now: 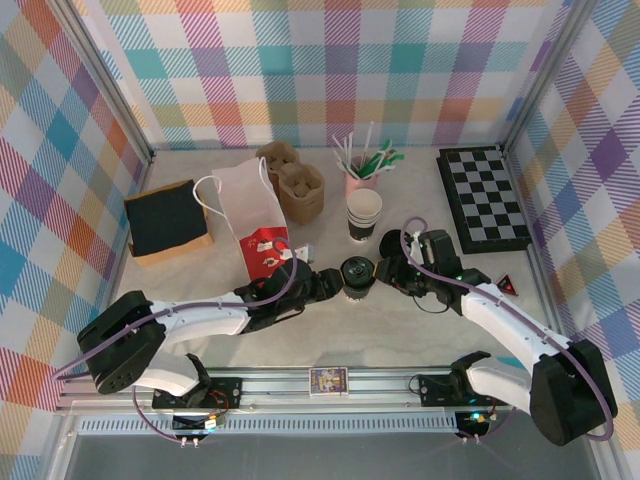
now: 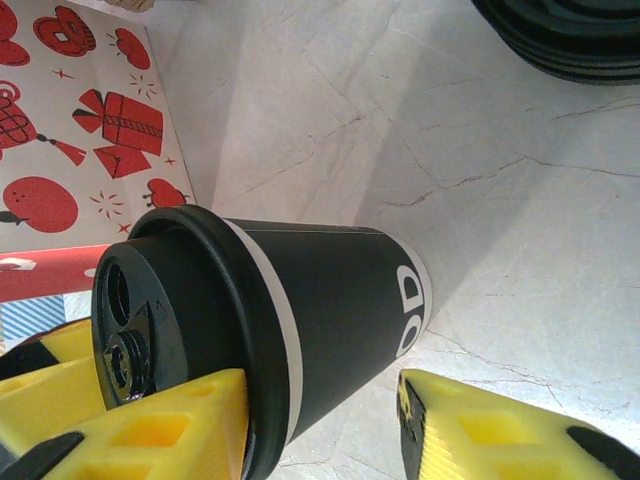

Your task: Pack the takeout coffee

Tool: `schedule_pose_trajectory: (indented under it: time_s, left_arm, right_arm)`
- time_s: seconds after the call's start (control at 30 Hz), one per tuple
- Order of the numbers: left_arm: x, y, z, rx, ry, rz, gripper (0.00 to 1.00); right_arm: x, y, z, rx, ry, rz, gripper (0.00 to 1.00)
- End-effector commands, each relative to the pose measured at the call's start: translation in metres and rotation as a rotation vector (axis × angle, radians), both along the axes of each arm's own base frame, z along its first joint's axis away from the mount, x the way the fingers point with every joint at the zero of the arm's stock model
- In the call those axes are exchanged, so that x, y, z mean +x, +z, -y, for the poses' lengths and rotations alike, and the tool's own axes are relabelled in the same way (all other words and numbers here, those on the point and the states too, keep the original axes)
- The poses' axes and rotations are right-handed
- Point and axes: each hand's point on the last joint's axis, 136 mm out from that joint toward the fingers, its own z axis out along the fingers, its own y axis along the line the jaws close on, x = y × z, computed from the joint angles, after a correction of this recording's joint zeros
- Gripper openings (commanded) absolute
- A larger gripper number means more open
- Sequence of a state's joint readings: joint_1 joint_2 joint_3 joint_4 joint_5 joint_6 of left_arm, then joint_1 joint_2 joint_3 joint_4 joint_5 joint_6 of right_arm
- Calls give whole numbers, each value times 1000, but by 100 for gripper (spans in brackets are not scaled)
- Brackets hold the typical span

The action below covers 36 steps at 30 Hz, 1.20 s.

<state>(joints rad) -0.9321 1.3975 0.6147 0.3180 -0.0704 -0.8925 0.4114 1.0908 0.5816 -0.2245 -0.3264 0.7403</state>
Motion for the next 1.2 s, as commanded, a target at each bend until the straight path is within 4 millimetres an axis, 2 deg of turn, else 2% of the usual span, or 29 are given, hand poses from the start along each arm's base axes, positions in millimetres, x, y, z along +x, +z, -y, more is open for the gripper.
schedule_pose_trajectory:
  time_s: [0.0, 0.3, 0.77, 1.17]
  left_arm:
    - [6, 7, 8, -17, -13, 20, 54]
    - [6, 2, 10, -17, -18, 10, 53]
    - [4, -27, 12, 10, -27, -35, 48]
    - [5, -42, 26, -12, -57, -64, 47]
  right_arm:
    - [-1, 0, -1, 15, 9, 4, 45]
    - [-1, -3, -1, 11, 10, -4, 44]
    - [-3, -27, 9, -44, -41, -70, 40]
    - [-2, -30, 19, -69, -74, -79, 40]
